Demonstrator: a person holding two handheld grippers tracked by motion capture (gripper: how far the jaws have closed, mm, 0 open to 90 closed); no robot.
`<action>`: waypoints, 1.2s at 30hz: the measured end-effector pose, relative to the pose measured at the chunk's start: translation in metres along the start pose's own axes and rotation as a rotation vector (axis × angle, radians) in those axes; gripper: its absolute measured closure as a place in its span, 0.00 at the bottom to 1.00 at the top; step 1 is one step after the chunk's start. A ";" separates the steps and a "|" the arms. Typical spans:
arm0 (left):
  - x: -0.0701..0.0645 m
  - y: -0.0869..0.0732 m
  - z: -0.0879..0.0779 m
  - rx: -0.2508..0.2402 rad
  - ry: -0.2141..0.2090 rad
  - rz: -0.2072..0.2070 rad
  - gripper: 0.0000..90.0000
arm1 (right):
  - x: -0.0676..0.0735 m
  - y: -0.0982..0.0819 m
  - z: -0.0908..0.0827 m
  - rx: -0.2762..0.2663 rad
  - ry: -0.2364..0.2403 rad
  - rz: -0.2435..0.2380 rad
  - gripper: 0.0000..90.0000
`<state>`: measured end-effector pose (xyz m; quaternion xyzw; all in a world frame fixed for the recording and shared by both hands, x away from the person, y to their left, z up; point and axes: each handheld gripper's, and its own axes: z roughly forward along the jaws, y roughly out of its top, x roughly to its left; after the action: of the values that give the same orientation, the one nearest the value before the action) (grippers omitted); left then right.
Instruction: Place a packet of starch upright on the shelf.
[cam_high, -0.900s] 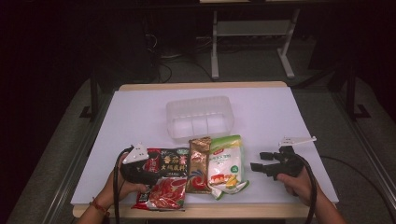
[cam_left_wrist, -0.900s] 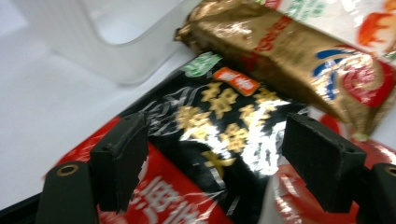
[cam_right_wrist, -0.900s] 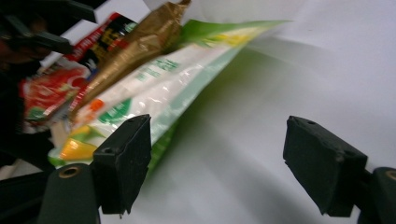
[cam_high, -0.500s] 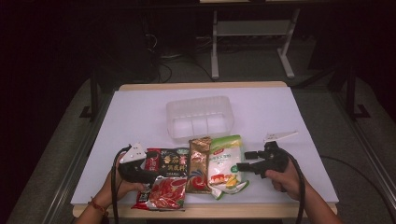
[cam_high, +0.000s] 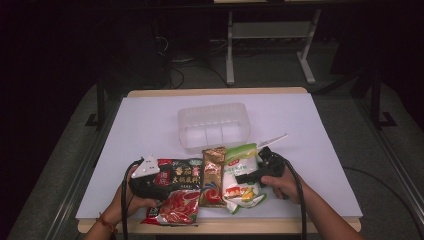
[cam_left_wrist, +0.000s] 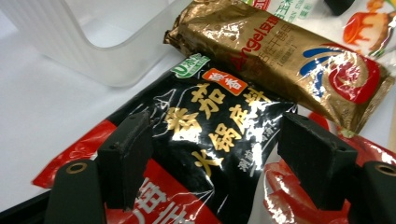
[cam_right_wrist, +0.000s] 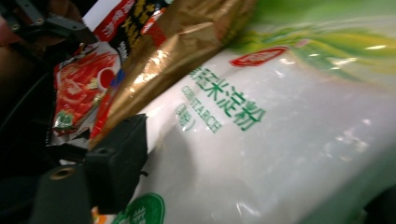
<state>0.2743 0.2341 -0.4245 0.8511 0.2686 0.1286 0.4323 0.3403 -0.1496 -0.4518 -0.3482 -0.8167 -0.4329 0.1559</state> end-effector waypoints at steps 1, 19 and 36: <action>0.000 0.000 0.000 0.000 0.000 0.000 0.29 | 0.000 0.000 0.000 0.000 0.000 0.000 0.34; -0.013 0.036 0.029 -0.004 -0.087 0.016 0.28 | 0.039 -0.009 -0.026 -0.098 -0.105 -0.251 0.87; -0.033 0.075 0.069 -0.057 -0.155 0.060 0.31 | 0.077 -0.010 -0.075 -0.272 -0.267 -0.412 0.91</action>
<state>0.3036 0.1332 -0.4044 0.8535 0.2048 0.0831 0.4719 0.2752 -0.1807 -0.3717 -0.2468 -0.8181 -0.5112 -0.0925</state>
